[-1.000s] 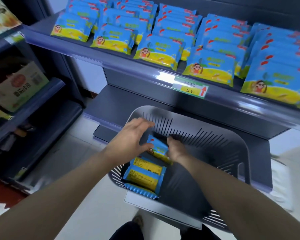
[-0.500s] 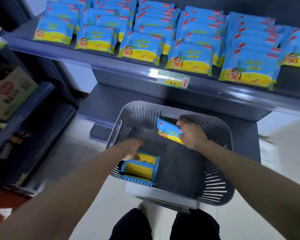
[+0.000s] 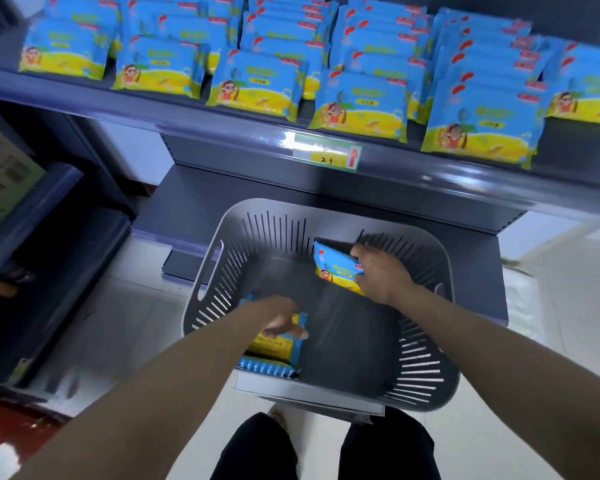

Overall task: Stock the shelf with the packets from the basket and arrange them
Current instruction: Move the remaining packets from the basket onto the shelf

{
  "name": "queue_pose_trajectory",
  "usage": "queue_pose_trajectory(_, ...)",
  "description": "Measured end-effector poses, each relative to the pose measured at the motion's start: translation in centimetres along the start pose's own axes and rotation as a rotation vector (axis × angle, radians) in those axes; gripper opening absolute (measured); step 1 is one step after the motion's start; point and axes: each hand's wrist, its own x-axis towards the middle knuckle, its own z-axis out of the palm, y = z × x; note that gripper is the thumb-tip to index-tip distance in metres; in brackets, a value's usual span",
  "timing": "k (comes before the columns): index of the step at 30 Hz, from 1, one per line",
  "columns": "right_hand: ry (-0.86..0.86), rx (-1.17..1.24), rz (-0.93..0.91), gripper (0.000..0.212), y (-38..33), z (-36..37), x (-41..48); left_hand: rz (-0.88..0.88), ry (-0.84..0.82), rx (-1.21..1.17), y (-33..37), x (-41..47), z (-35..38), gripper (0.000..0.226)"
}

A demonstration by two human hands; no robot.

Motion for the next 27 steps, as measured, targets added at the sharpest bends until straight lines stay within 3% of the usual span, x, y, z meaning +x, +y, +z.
queue_pose_trajectory(6,0.021,0.001,-0.005,0.041,0.5,-0.9,-0.3,-0.040,0.008,-0.232,0.4,-0.7,-0.7,0.069)
queue_pose_trajectory(9,0.031,0.010,-0.022,0.041,0.0,-1.5,-0.4,-0.039,0.030,-0.267,0.3,-2.0,-1.3,0.048)
queue_pose_trajectory(14,0.053,0.002,-0.063,0.039,-1.2,-3.5,-0.7,-0.064,0.127,-0.098,-0.4,-5.0,-2.8,0.051)
queue_pose_trajectory(17,0.076,-0.001,-0.085,0.035,-1.8,-4.9,-1.1,-0.062,0.206,0.126,-1.1,-6.9,-3.8,0.033)
queue_pose_trajectory(20,0.095,-0.011,-0.101,0.034,-2.6,-6.8,-1.7,-0.035,0.308,0.154,-2.2,-8.5,-4.9,0.019)
queue_pose_trajectory(27,0.182,0.015,-0.160,0.029,-3.8,-11.8,-2.7,0.052,0.508,-0.079,-1.2,-12.4,-8.4,0.039)
